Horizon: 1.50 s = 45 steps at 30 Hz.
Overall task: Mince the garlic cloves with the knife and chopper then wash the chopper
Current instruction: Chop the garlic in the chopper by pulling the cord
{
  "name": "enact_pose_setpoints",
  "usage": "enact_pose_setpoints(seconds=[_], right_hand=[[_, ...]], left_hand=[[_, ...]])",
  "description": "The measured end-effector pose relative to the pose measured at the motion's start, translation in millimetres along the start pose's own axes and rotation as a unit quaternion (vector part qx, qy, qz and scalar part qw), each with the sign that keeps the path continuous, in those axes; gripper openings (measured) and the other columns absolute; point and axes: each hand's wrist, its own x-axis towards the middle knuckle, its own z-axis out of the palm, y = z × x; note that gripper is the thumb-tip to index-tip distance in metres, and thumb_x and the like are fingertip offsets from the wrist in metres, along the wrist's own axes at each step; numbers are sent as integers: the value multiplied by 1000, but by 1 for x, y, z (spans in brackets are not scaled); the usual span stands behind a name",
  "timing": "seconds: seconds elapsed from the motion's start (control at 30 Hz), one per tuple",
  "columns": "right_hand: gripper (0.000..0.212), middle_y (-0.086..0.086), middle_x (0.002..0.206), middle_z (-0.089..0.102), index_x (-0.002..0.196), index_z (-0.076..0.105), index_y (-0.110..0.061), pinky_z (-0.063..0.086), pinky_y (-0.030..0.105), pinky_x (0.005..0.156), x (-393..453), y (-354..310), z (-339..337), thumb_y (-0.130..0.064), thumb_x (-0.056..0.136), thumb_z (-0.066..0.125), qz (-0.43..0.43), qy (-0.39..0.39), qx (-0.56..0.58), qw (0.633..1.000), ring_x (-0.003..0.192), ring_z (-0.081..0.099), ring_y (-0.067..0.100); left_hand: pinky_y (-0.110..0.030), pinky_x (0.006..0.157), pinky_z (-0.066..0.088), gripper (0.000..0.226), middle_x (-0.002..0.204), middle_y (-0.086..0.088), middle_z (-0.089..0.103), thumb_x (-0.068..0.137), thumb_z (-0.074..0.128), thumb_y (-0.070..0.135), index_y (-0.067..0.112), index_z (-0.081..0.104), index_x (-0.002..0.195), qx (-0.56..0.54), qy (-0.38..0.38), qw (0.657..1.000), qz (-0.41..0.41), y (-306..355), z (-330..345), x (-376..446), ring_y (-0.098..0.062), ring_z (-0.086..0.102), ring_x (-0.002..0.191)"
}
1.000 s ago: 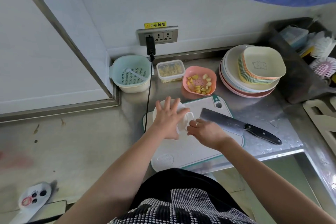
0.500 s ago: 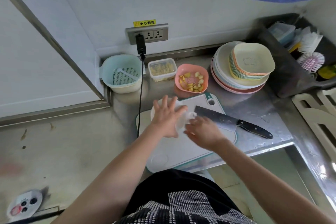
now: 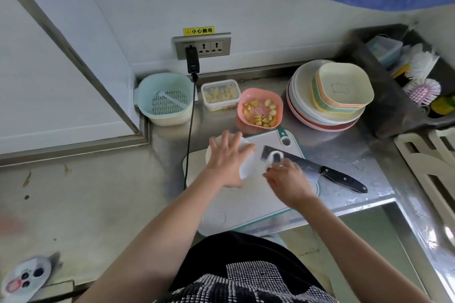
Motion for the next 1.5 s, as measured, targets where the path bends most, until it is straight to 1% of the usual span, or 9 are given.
enact_pose_setpoints(seconds=[0.2, 0.4, 0.6, 0.8, 0.93, 1.07, 1.17, 1.33, 1.5], right_hand=[[32, 17, 85, 66, 77, 66, -5, 46, 39, 74, -9, 56, -32, -20, 97, 46, 206, -26, 0, 978, 81, 55, 33], [22, 2, 67, 64, 63, 70, -15, 48, 35, 62, 33, -41, -15, -24, 80, 60, -14, -38, 81, 996, 69, 58, 30], [36, 5, 66, 62, 65, 70, -8, 45, 37, 65, 35, -40, -3, -28, 87, 50, -6, -32, 66, 997, 72, 56, 31], [37, 16, 88, 64, 76, 65, -3, 45, 38, 72, 7, 14, -5, -25, 97, 43, 175, -89, 24, 980, 81, 58, 33], [41, 23, 80, 63, 74, 54, 1, 41, 37, 65, 3, 34, -24, -24, 100, 34, 311, -76, 29, 947, 76, 58, 37], [35, 27, 84, 64, 76, 58, -2, 40, 39, 71, 40, -36, -20, -25, 96, 41, 128, -38, 96, 986, 82, 58, 41], [70, 24, 90, 64, 88, 68, 1, 39, 36, 79, 51, -65, -5, -44, 91, 15, 84, -87, 82, 989, 89, 57, 38], [38, 18, 103, 64, 98, 67, -1, 37, 33, 86, 38, -35, 7, -29, 97, 41, 158, -120, 18, 980, 100, 55, 33], [32, 15, 95, 68, 89, 64, -6, 31, 30, 66, 15, 13, 0, -22, 96, 37, 305, -133, -32, 942, 78, 54, 28]], left_hand=[[-56, 98, 30, 105, 145, -8, 16, 51, 76, 57, 38, 21, 138, -10, -13, 999, -38, -20, 1, 2, -40, 18, 131], [-56, 98, 29, 99, 145, -8, 14, 55, 73, 56, 39, 21, 138, -11, -16, 999, -33, -14, 0, 2, -39, 19, 130], [-55, 100, 27, 97, 149, -8, 11, 57, 73, 54, 39, 22, 138, -18, 16, 999, -43, -9, 3, -2, -39, 16, 133], [-53, 97, 30, 100, 144, -7, 17, 53, 76, 55, 39, 23, 136, -57, 5, 996, -69, -9, 3, 2, -39, 23, 128], [-54, 98, 30, 100, 143, -8, 17, 52, 75, 59, 39, 22, 135, -62, -3, 995, -74, -11, 6, 6, -39, 23, 127], [-54, 96, 30, 97, 143, -8, 17, 53, 73, 59, 40, 23, 134, -61, -7, 994, -88, -10, 6, 5, -40, 22, 127], [-54, 94, 28, 91, 143, -9, 19, 55, 71, 56, 40, 26, 133, -69, 15, 993, -94, -8, 7, 1, -41, 23, 127], [-54, 97, 27, 99, 146, -8, 15, 51, 75, 54, 40, 24, 135, -78, 16, 993, -93, -7, 8, -1, -41, 18, 131], [-53, 98, 26, 101, 146, -7, 16, 51, 75, 55, 41, 23, 136, -74, 8, 993, -92, -8, 8, -2, -40, 18, 132]])
